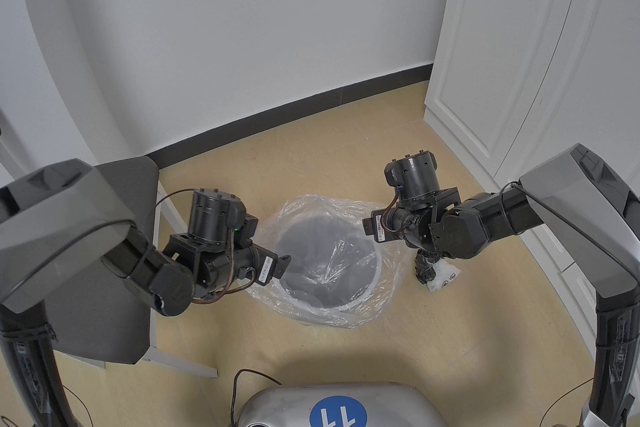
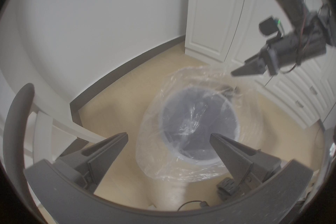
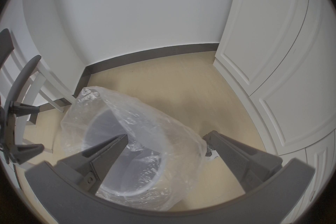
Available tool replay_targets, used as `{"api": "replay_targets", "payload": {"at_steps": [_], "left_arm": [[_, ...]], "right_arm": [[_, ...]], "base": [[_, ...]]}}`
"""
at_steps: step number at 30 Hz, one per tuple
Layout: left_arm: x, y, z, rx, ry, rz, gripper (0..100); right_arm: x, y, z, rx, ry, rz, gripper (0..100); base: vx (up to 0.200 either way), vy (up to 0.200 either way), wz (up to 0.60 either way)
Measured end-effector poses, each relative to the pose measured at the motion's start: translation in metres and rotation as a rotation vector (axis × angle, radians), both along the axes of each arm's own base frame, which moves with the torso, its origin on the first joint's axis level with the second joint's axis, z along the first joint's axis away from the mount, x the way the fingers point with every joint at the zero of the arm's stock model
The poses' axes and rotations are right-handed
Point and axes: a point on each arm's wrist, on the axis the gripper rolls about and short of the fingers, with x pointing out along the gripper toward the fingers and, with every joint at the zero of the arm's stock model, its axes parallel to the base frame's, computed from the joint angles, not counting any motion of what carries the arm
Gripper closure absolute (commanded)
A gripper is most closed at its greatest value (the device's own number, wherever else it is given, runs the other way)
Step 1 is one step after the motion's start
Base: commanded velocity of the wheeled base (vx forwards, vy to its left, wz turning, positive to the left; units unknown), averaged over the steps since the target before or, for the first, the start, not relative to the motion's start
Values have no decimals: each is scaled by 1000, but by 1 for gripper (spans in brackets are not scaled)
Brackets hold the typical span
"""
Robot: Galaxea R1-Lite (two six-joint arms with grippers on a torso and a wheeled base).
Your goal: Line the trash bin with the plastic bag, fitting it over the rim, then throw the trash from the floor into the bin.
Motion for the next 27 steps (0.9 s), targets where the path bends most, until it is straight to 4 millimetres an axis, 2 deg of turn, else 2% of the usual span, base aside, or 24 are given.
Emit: {"api": "replay_targets", "payload": {"at_steps": [4, 10, 15, 20, 27], "left_arm": [[20, -13, -17, 68, -14, 15, 0], [50, -24, -25, 97, -70, 54, 0], [77, -20, -25, 95, -121, 110, 0], [104, -6, -23, 119, -177, 180, 0], [128, 0, -36, 129, -195, 211, 0]], "right_arm": [[4, -7, -6, 4, -6, -20, 0], [13, -14, -16, 18, -31, -44, 0], [25, -17, -27, 52, -93, -65, 0], [38, -19, -40, 86, -159, -82, 0], [56, -22, -57, 115, -224, -114, 0]], "base": [[0, 0, 0], [0, 0, 0], [0, 0, 0], [0, 0, 0], [0, 0, 0]]}}
